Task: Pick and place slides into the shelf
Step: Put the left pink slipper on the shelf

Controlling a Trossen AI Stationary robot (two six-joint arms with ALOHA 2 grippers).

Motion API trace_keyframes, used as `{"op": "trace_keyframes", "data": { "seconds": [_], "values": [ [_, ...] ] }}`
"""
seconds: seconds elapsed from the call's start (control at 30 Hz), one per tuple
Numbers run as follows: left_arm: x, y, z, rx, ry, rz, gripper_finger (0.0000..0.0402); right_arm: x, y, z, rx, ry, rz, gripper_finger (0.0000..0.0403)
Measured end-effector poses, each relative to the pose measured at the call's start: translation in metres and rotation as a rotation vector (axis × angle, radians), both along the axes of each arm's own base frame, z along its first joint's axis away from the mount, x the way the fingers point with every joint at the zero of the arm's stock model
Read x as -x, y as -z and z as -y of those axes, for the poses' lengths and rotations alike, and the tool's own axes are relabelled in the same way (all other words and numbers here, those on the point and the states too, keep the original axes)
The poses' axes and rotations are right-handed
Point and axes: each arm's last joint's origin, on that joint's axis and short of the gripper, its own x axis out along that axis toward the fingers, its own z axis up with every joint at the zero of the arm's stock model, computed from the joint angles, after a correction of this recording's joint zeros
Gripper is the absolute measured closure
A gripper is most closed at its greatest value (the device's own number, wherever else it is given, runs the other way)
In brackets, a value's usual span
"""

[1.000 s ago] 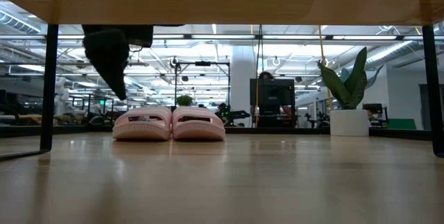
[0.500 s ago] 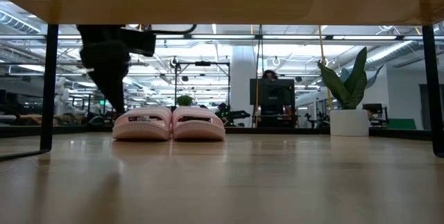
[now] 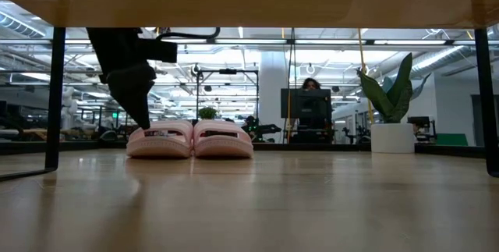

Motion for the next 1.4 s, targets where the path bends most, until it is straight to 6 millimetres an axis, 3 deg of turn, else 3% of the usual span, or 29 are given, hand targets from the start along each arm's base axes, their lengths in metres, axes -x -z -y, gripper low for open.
{"op": "trace_keyframes", "data": {
  "seconds": [0.4,0.8,0.93,1.2,1.4],
  "values": [
    [-0.010,0.031,0.000,-0.056,-0.008,-0.112,0.0222,0.000,0.000,0.000,0.005,-0.003,0.000,0.0225],
    [-0.009,0.031,-0.002,-0.128,-0.141,-0.073,0.0224,0.001,0.002,0.000,0.000,-0.004,-0.017,0.0225],
    [-0.008,0.031,-0.003,-0.130,-0.175,-0.063,0.0259,0.001,0.002,0.000,0.000,-0.003,-0.017,0.0225],
    [-0.009,0.031,-0.003,-0.135,-0.173,-0.059,0.0391,0.001,0.002,0.000,-0.003,-0.002,-0.017,0.0225],
    [-0.009,0.031,-0.003,-0.124,-0.173,-0.053,0.0390,0.001,0.002,0.000,-0.005,-0.002,-0.017,0.0225]
  ]
}}
